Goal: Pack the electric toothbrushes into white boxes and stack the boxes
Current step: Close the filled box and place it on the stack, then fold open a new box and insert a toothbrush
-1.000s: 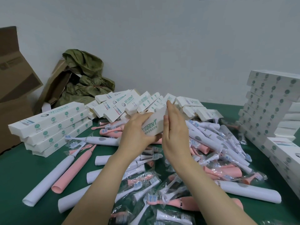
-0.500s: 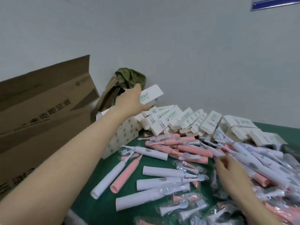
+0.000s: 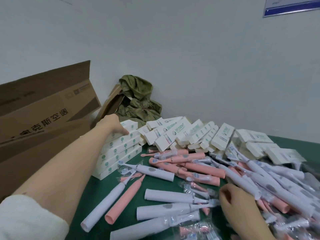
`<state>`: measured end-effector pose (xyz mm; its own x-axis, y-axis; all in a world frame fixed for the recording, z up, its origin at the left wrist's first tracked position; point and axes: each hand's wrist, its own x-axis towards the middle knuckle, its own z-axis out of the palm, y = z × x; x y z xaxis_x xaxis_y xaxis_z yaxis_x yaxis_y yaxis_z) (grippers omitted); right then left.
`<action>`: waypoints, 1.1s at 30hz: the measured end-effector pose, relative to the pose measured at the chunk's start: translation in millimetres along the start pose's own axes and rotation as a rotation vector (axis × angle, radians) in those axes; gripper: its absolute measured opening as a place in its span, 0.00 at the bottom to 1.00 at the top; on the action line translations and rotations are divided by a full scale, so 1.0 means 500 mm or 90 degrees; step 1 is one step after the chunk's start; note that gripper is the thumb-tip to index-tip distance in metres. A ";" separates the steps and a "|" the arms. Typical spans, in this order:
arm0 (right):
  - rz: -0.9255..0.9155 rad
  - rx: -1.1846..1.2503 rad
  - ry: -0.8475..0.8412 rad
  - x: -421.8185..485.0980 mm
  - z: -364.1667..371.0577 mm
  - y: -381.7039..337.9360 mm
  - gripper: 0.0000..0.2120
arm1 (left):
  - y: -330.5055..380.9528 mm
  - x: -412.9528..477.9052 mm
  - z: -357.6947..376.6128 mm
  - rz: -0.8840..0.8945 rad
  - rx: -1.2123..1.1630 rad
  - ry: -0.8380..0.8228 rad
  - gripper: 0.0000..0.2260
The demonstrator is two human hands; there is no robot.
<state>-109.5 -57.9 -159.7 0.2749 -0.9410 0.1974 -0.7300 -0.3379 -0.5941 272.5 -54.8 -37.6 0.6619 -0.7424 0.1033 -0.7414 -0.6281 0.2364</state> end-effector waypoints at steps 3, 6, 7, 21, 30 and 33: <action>-0.043 -0.088 -0.011 0.003 0.005 -0.004 0.07 | -0.012 0.012 -0.002 0.007 -0.002 -0.041 0.22; -0.070 -0.100 -0.018 0.002 0.016 -0.003 0.06 | -0.032 0.024 0.002 0.001 -0.012 -0.065 0.21; -0.069 -0.099 -0.018 0.001 0.018 0.001 0.05 | -0.035 0.028 0.006 0.000 -0.015 -0.070 0.21; -0.080 -0.098 -0.003 -0.003 0.025 0.030 0.06 | 0.184 -0.018 0.075 0.279 -0.052 0.138 0.22; -0.056 -0.093 -0.023 0.007 0.024 0.010 0.05 | 0.387 -0.059 0.266 0.344 -0.026 0.034 0.20; -0.067 -0.091 -0.015 0.012 0.019 0.011 0.04 | 0.396 -0.073 0.252 0.323 -0.084 0.114 0.17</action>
<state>-106.0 -65.5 -169.2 0.3680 -0.8999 0.2339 -0.7776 -0.4358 -0.4532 87.8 -181.3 -116.4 0.2419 -0.8863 0.3950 -0.9598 -0.1587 0.2316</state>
